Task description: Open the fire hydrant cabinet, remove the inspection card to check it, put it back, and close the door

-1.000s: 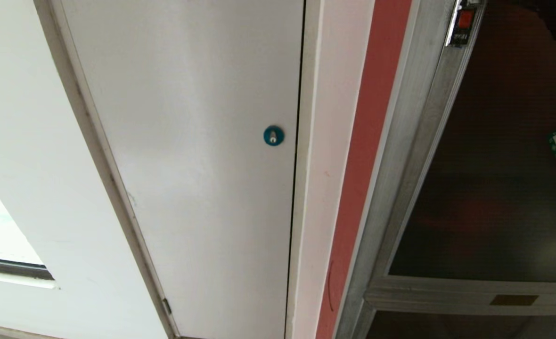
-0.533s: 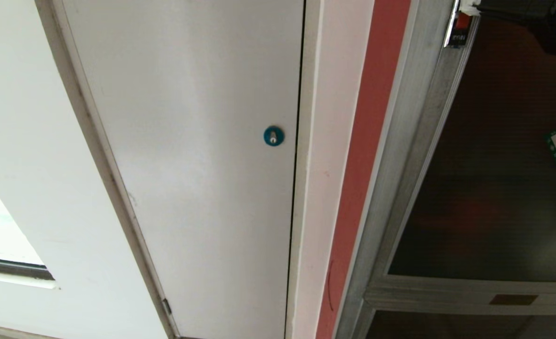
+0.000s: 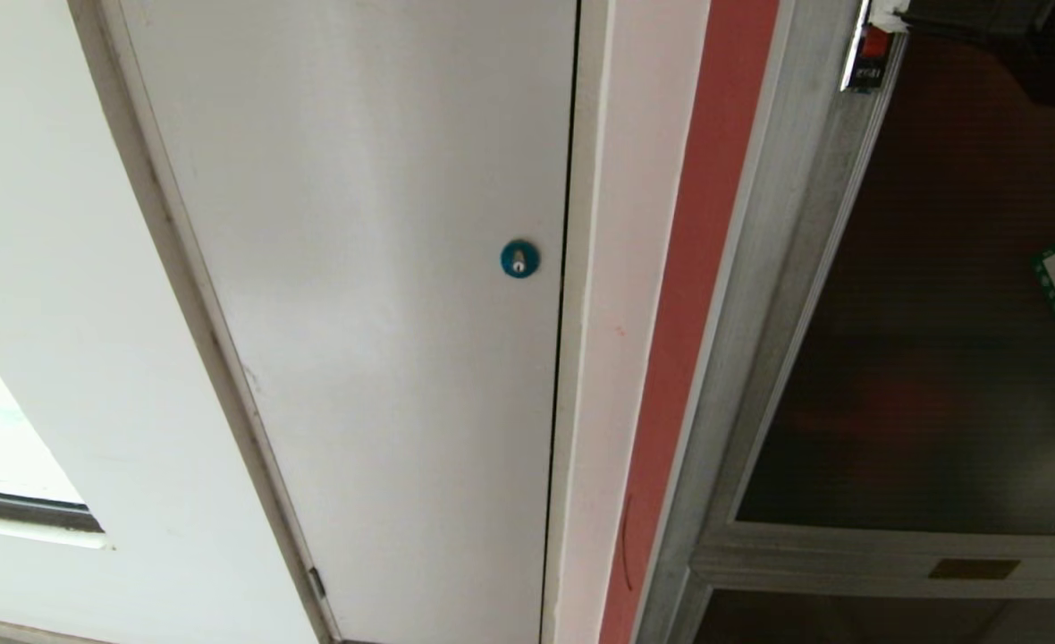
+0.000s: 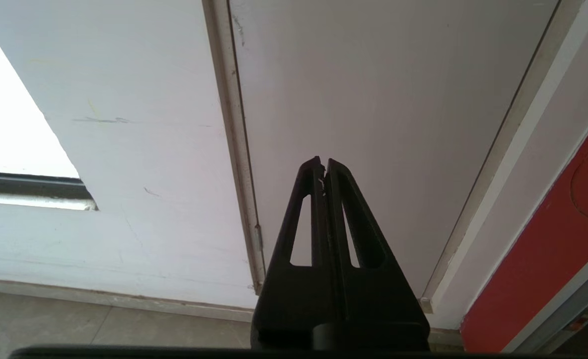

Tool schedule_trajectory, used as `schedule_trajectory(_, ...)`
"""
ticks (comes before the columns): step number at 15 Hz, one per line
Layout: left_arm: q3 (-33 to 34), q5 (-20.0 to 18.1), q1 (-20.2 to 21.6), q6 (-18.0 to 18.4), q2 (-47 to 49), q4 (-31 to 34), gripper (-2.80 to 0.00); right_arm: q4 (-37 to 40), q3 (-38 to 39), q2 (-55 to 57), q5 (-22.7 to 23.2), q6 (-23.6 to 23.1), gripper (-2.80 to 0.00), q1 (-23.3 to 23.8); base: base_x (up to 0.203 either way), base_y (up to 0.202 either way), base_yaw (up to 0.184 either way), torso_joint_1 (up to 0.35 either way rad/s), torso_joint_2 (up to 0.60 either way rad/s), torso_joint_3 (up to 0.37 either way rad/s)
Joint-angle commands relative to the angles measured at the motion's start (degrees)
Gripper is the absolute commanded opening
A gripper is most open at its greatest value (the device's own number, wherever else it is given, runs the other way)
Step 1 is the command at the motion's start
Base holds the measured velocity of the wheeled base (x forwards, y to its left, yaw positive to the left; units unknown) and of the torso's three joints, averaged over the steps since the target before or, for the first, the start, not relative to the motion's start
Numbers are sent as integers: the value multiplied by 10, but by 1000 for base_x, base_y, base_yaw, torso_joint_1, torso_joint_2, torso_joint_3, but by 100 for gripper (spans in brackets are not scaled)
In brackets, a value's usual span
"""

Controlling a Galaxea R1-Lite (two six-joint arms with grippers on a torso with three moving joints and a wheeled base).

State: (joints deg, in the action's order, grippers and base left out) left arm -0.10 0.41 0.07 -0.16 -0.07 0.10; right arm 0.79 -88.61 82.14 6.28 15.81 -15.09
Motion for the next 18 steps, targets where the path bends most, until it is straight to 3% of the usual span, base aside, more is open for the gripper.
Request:
schedule_trajectory(1, 0, 0, 0, 0, 1, 1, -280, 0, 0, 4, -3, 1, -280, 2, 0, 0, 0, 0, 0, 0)
schedule_trajectory(18, 0, 0, 0, 0, 1, 0, -280, 7, 20, -31, 2, 1, -280, 2, 0, 0, 0, 0, 0, 0)
